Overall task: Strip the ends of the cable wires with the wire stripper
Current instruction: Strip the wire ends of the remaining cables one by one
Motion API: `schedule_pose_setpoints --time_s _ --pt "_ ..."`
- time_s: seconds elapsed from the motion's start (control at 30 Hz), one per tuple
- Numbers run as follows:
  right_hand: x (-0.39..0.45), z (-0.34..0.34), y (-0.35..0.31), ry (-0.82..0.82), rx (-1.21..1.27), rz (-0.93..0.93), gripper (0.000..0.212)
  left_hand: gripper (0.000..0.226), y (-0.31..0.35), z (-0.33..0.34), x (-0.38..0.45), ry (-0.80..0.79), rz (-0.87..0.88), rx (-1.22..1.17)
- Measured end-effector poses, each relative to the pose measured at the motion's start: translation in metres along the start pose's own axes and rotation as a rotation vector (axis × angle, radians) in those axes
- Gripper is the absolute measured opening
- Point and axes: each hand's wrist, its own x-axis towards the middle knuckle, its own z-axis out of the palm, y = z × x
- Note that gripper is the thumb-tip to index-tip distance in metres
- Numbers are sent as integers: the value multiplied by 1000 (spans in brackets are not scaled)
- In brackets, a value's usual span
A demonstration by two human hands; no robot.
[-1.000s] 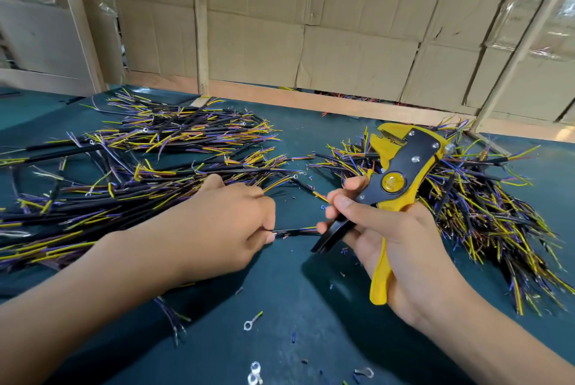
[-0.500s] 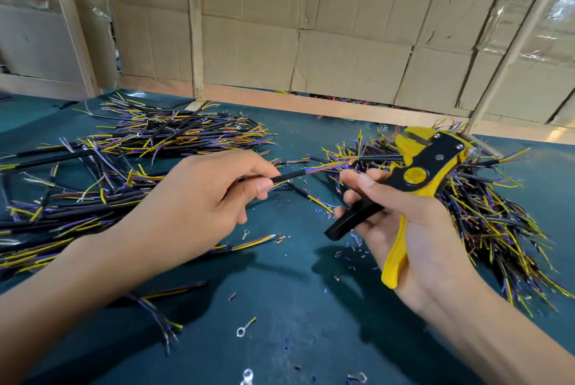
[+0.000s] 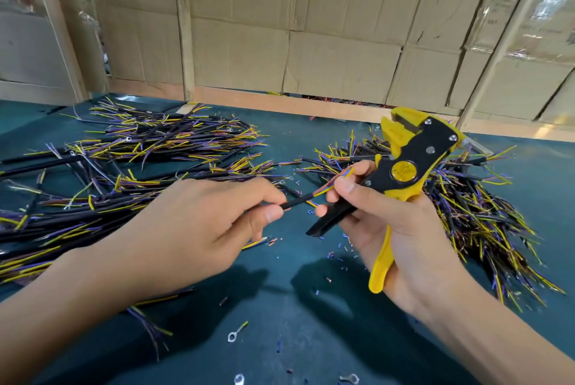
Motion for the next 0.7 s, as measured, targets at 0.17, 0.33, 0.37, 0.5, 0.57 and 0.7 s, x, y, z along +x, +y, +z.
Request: schedule_pose_setpoints --time_s 0.17,0.33,0.37,0.5,0.57,0.7 --pt "-2 1 11 47 -108 -48 22 19 13 9 0 64 36 25" --pt "-5 0 15 66 -209 -100 19 8 26 24 5 190 -280 -605" --pt "-6 0 15 72 -216 -94 21 5 27 25 6 211 -314 -662" --pt "-7 1 19 80 -230 -80 27 11 24 20 9 286 -416 -922" --pt "-8 3 21 70 -244 -84 25 15 24 19 11 289 -446 -1006" --pt "-9 5 25 29 -252 -65 24 18 25 22 12 286 -529 -1174"
